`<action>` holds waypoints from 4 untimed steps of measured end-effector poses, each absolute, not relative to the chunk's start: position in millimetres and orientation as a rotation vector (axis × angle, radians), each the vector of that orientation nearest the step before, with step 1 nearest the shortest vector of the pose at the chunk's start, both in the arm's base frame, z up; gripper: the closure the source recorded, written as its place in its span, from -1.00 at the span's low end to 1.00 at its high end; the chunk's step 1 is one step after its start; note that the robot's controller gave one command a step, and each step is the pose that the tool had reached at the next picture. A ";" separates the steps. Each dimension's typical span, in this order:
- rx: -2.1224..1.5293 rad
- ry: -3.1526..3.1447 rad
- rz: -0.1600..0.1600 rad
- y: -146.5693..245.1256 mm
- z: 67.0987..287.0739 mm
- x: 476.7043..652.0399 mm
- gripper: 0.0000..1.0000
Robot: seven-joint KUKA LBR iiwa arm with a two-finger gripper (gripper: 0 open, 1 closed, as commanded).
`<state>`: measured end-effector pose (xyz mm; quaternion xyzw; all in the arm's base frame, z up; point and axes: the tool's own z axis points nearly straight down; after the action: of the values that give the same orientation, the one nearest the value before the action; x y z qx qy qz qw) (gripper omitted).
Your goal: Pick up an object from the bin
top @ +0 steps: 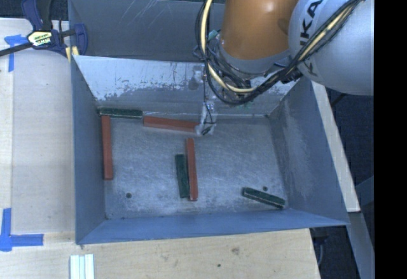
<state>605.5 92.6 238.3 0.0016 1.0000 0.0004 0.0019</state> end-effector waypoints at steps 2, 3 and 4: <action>-1.224 2.896 0.000 68.5 97.5 568.9 -1.00; -1.434 2.791 0.001 94.3 69.5 586.6 -1.00; -1.429 2.791 0.001 94.3 71.1 587.5 1.00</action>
Offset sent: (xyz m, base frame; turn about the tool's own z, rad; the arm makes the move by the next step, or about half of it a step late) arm 0.0118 0.0048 -0.1148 -0.4432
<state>587.5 94.3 71.1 -0.4557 0.8901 0.0004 0.0030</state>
